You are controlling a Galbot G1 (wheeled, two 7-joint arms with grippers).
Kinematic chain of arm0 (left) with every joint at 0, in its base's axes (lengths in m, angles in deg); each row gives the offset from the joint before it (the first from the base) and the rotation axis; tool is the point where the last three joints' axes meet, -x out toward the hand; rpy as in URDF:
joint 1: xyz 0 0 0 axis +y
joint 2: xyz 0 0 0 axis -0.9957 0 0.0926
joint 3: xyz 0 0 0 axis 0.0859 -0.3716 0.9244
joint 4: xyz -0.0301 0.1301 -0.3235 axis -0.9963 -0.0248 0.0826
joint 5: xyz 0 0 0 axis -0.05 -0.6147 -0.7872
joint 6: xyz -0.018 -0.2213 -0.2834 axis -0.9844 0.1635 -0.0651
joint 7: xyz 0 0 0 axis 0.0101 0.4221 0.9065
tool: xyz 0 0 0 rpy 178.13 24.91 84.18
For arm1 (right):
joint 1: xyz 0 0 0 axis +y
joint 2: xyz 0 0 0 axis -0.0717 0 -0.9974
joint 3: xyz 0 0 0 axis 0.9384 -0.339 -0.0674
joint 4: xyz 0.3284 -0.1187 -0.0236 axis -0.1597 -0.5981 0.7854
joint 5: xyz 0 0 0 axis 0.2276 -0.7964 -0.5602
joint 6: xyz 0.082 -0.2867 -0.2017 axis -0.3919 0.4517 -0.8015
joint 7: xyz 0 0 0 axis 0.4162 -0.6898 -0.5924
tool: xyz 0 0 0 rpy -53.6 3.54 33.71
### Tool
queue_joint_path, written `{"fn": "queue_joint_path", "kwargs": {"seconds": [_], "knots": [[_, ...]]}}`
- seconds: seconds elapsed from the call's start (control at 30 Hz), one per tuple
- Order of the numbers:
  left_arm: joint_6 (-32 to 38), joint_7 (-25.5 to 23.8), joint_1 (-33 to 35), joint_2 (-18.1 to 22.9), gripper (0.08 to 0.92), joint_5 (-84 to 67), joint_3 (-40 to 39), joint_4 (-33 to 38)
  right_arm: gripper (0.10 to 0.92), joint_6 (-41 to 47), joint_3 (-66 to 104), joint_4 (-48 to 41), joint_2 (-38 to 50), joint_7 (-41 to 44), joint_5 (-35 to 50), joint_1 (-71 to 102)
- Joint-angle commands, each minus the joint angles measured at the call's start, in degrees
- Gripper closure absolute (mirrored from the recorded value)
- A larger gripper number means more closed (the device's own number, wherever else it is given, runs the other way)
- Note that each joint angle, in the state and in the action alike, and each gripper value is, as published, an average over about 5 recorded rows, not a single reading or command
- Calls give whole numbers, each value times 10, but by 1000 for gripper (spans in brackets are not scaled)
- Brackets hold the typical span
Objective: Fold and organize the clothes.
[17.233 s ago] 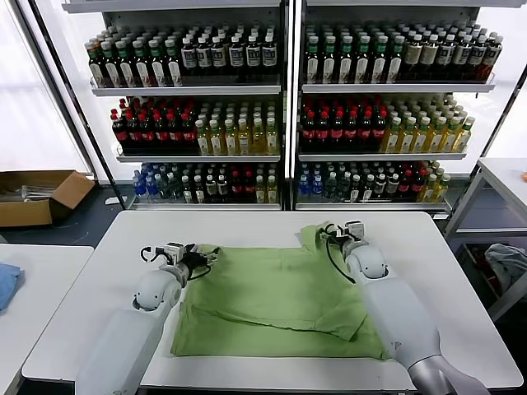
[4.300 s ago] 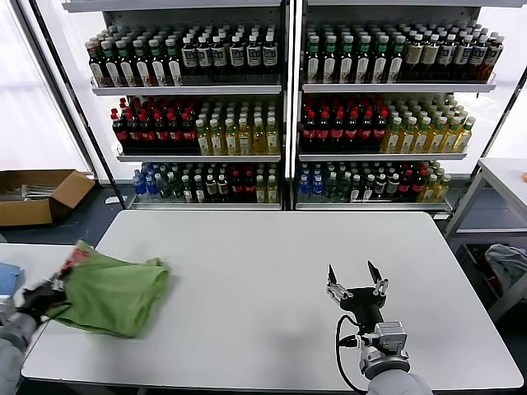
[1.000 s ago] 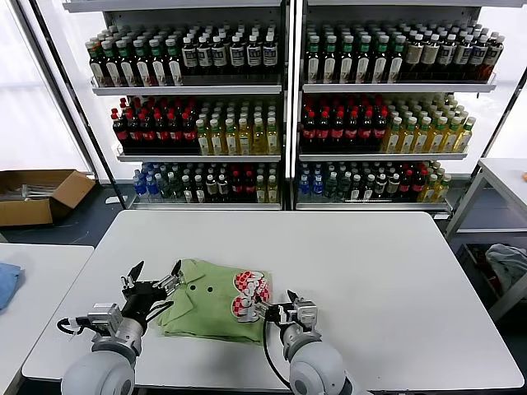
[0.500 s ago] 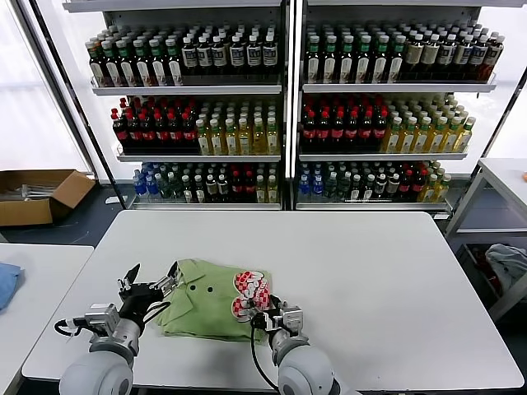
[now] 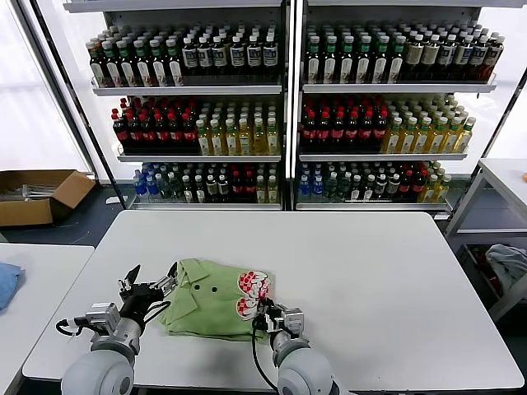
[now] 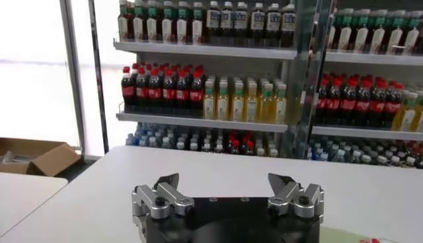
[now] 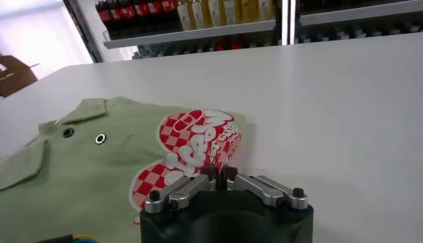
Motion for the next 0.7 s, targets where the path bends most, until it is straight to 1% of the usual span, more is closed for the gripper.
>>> {"fn": "queue_joint_path", "kwargs": {"seconds": [0.03, 0.17, 0.3, 0.4, 0.53, 0.7], "knots": [[1, 0, 0, 1, 177, -4, 0, 1, 907, -4, 17, 3, 10, 6, -19, 16], [1, 0, 5, 5, 177, -5, -1, 9, 919, 1, 46, 42, 49, 28, -33, 36], [1, 1, 7, 9, 177, -4, -3, 20, 919, 8, 102, 101, 140, 50, -28, 48], [0, 1, 4, 16, 177, -4, -9, 27, 919, 9, 155, 113, 197, 64, -12, 51], [0, 1, 0, 26, 177, -1, -22, 26, 919, 9, 202, 82, 232, 87, -19, 42], [-2, 0, 1, 33, 177, 2, -32, 28, 919, 9, 218, 14, 233, 125, -77, 17]]}}
